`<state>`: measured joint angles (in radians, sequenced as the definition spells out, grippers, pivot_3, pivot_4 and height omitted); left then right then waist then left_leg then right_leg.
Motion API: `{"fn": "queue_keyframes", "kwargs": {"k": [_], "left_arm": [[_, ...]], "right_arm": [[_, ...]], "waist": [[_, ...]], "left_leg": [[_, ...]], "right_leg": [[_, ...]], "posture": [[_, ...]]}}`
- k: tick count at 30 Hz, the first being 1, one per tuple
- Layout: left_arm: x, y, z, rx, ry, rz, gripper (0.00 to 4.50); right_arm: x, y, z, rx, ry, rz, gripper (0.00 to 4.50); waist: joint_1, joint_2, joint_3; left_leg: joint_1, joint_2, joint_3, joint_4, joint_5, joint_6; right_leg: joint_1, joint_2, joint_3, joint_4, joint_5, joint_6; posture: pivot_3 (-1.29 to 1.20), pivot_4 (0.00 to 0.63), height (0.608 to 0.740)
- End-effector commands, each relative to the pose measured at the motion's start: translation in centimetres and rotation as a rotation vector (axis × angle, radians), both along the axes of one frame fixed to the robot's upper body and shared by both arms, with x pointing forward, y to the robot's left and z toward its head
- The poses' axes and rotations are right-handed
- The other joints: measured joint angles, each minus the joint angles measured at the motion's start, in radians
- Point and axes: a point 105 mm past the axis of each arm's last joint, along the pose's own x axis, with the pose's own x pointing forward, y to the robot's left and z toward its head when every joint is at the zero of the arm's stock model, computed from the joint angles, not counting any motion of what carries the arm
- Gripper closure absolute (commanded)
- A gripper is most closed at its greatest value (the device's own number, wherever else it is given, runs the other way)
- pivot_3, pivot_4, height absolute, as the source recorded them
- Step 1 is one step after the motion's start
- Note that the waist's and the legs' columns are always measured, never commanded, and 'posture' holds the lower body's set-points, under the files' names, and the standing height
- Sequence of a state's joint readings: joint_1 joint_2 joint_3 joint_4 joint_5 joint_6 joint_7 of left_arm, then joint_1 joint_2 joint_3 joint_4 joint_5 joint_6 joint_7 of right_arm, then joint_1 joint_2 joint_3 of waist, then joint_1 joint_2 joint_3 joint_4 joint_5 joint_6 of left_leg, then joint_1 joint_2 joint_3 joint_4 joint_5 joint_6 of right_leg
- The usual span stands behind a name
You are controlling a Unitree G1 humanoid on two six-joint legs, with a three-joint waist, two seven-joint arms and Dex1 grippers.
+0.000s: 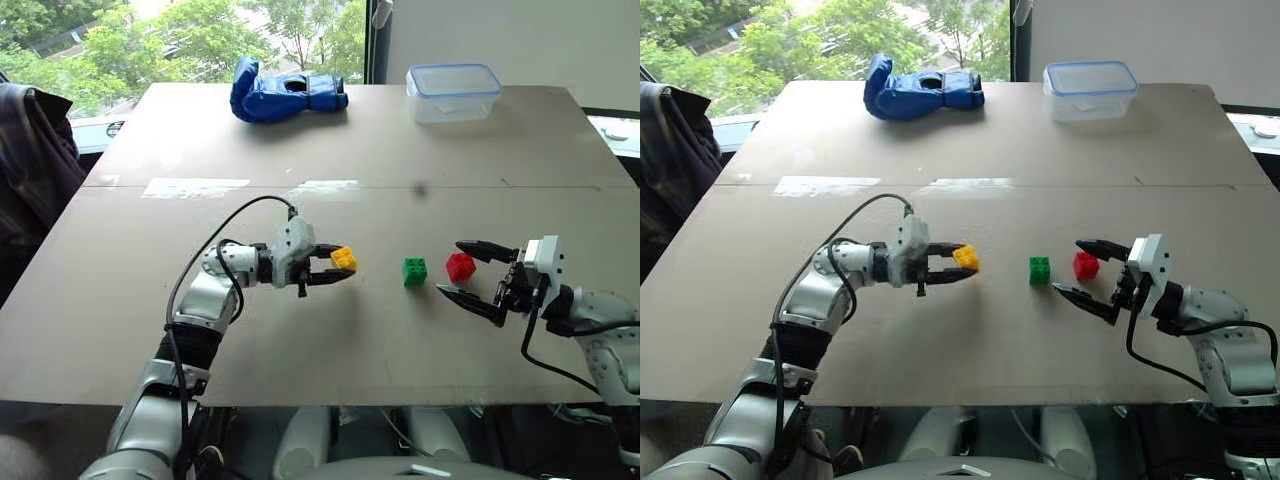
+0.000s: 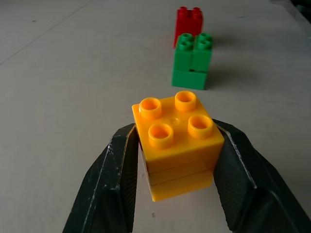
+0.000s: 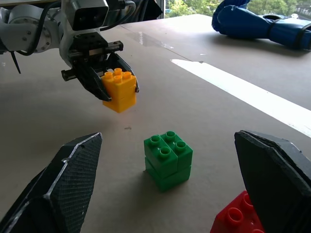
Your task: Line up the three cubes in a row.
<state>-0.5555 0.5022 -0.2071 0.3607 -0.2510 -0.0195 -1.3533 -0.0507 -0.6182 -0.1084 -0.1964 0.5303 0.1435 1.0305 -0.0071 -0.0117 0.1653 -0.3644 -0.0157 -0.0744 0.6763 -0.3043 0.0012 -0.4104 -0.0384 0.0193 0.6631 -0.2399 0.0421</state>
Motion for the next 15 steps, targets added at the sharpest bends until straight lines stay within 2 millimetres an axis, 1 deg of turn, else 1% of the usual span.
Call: {"fn": "queue_keyframes", "kwargs": {"k": [1, 2, 6, 10, 15], "left_arm": [[0.8, -0.1, -0.1, 0.057, -0.032, -0.116, 2.89], [0.9, -0.2, -0.1, 0.060, -0.018, -0.146, 2.89], [1.8, -0.8, -0.8, 0.141, -0.073, -0.203, 2.89], [1.8, -1.4, -1.2, 0.159, -0.070, -0.269, 2.89], [1.8, -2.3, -0.8, 0.103, -0.059, -0.284, 2.89]], "right_arm": [[-0.4, -0.5, 1.7, 0.001, -0.081, -0.021, 0.00], [-0.4, -0.5, 1.7, 0.002, -0.083, -0.026, 0.00], [-0.7, -0.4, 1.8, 0.010, -0.087, -0.037, 0.00], [-1.2, -0.3, 1.8, 0.017, -0.083, -0.044, 0.00], [-1.5, -0.4, 1.8, 0.018, -0.075, -0.041, 0.00]], "waist": [[-0.007, 0.000, 0.000], [-0.007, 0.000, 0.000], [-0.009, 0.000, 0.000], [-0.007, 0.000, 0.000], [-0.005, 0.000, 0.000]], "left_leg": [[0.000, 0.000, 0.000, 0.000, 0.000, 0.000], [0.000, 0.000, 0.000, 0.000, 0.000, 0.000], [0.000, 0.000, 0.000, 0.000, 0.000, 0.001], [-0.001, 0.000, 0.000, 0.000, -0.001, 0.001], [-0.001, 0.000, 0.000, 0.001, -0.001, 0.001]], "right_leg": [[0.000, 0.001, 0.000, 0.000, 0.000, 0.000], [0.000, 0.001, 0.000, 0.000, 0.000, 0.000], [0.000, 0.002, 0.001, 0.000, 0.000, 0.000], [0.000, 0.001, 0.000, 0.000, 0.000, 0.000], [0.000, 0.001, 0.000, 0.000, 0.000, 0.000]], "posture": [[0.00, 0.150, 0.740], [0.00, 0.150, 0.740], [0.00, 0.150, 0.740], [0.00, 0.150, 0.740], [0.00, 0.150, 0.740]]}}
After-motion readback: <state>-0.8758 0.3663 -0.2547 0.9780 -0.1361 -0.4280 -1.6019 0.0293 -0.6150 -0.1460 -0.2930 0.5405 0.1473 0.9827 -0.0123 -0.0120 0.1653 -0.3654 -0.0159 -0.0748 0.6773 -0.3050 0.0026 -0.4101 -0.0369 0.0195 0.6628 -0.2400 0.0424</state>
